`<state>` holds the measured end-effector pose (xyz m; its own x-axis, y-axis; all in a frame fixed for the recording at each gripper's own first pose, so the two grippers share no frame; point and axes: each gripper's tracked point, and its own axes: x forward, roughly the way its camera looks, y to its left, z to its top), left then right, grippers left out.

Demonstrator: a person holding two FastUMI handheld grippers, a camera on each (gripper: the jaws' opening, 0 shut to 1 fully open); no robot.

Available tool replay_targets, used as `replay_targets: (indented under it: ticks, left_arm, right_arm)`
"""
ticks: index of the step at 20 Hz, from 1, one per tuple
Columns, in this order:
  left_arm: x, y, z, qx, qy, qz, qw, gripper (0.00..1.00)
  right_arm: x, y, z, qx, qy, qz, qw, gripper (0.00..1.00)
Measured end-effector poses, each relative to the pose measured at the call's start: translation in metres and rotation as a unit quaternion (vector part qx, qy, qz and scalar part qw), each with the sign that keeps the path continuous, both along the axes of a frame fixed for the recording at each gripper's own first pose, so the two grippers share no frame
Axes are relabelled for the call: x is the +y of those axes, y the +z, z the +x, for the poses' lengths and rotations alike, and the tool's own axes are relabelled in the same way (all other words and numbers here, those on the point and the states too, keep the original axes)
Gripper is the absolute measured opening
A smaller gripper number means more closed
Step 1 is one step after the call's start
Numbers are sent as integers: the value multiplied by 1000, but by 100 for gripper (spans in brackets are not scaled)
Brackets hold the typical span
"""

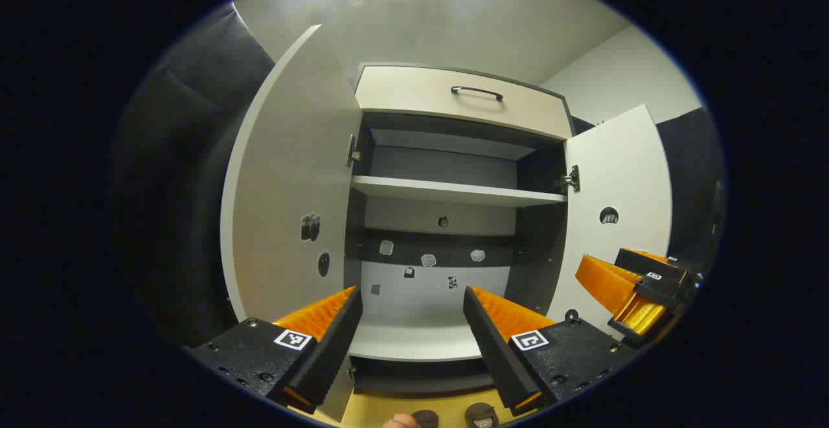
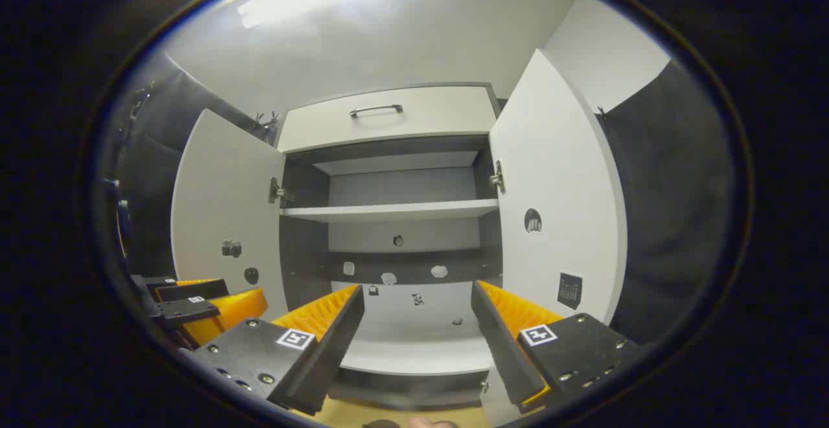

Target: Grab one shoe with the right hand and put it into the shoe cabinet, grab the other shoe with the left hand and put it into the shoe cabinet; then close the right door with the right hand and the left door with the left hand.

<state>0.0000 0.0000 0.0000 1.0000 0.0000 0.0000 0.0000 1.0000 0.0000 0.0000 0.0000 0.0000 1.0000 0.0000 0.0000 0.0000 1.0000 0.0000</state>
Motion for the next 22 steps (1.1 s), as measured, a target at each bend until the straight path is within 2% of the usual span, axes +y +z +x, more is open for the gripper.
replay_targets:
  ticks: [2, 3, 6, 7, 8, 22]
  left_arm:
    - [3, -1, 3, 1, 2, -2, 1000, 92]
    - [3, -1, 5, 1, 2, -4, 1000, 96]
    - [3, -4, 9, 3, -1, -9, 1000, 96]
    - [3, -4, 10, 3, -2, -10, 1000, 92]
    - [3, -5, 12, 3, -3, -11, 1000, 96]
    - [16, -12, 14, 10, 7, -17, 1000, 96]
  right_arm:
    - [1, 0, 1, 0, 2, 4, 1000, 100]
    - [2, 0, 2, 0, 1, 5, 1000, 100]
    - [2, -1, 4, -3, -2, 7, 1000, 100]
    - [2, 0, 5, -4, -5, 6, 1000, 100]
    - [2, -1, 6, -4, -7, 4, 1000, 99]
    - [6, -9, 11, 14, 3, 1, 1000, 100]
